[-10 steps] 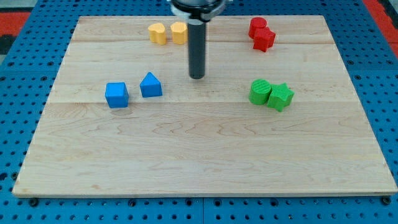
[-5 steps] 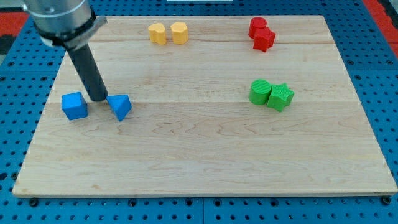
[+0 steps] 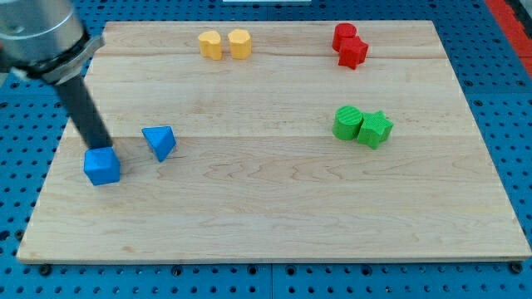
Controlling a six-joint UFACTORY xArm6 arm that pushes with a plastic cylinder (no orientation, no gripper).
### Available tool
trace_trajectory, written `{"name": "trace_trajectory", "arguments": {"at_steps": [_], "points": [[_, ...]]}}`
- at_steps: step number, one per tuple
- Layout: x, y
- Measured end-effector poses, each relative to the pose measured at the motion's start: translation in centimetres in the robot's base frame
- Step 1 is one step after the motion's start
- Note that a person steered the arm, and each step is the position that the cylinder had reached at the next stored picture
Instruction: Drag the blue blocks to the bottom left
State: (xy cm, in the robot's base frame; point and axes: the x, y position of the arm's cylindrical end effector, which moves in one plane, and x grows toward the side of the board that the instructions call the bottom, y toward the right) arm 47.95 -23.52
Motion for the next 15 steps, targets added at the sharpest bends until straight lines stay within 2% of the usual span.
{"name": "trace_trajectory", "arguments": {"at_steps": [1,2,3,4,5,6,7,8,9,10,11,12,13,14,15], "points": [[4.6,0.9],[2.9,1.9],[3.5,9.0],[0.9,15.1],[-3.0,16.2],[-5.0,14.1],[-1.0,8.9],[0.5,4.9],[-3.7,5.9],[-6.0,1.7],[-2.1,1.2],[-0.5,1.7],[-5.3,6.6],[-0.8,6.8],[1.3,2.7]]}}
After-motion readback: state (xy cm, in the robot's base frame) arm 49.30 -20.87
